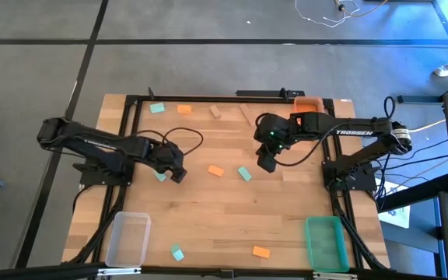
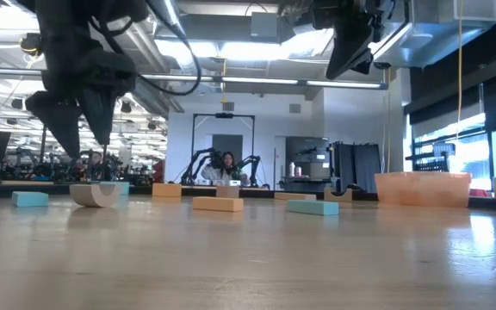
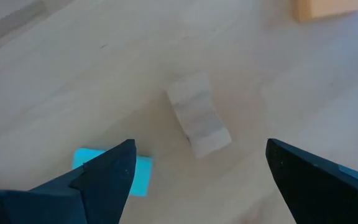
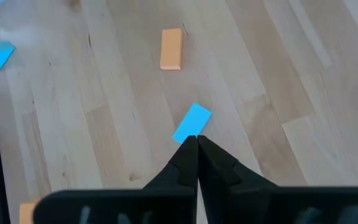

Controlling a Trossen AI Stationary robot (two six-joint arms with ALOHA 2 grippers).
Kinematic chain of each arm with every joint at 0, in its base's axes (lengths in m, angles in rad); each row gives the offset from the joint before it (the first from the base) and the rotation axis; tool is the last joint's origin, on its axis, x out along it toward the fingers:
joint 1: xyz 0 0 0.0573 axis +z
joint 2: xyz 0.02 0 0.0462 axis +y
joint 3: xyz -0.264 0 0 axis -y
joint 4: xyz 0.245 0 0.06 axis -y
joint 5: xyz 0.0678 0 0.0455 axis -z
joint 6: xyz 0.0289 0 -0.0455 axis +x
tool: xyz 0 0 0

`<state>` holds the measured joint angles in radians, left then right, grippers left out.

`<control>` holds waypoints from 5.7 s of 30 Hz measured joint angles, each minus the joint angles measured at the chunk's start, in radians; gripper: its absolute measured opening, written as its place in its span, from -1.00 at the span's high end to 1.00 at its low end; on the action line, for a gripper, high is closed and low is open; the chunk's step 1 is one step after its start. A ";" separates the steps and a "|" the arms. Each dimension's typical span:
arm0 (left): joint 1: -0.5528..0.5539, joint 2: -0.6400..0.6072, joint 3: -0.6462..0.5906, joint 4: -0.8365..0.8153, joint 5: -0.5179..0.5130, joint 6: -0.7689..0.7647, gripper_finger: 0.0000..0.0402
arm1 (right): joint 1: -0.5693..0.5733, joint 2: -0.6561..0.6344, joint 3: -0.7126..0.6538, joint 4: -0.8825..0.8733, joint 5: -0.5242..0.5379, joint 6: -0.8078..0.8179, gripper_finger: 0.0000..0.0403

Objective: Sort & place blocks by color
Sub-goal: Put the brown block into the transparent bin, then put the blue block into the green bin

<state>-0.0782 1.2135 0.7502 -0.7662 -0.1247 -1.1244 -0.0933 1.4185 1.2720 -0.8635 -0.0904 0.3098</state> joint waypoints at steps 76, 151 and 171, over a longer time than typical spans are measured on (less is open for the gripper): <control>-0.206 0.154 0.228 -0.129 0.160 0.169 0.39 | -0.001 0.000 0.000 0.061 0.001 -0.004 0.97; -0.514 0.041 0.225 -0.247 -0.180 -0.276 0.16 | 0.000 0.000 0.001 0.250 0.001 0.024 0.97; -0.319 0.041 0.225 -0.246 -0.181 0.036 0.16 | -0.002 0.000 0.001 0.090 0.118 0.064 0.25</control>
<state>-0.3974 1.2549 0.9752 -1.0126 -0.3055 -1.0883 -0.0950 1.4181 1.2728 -0.7733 0.0274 0.3735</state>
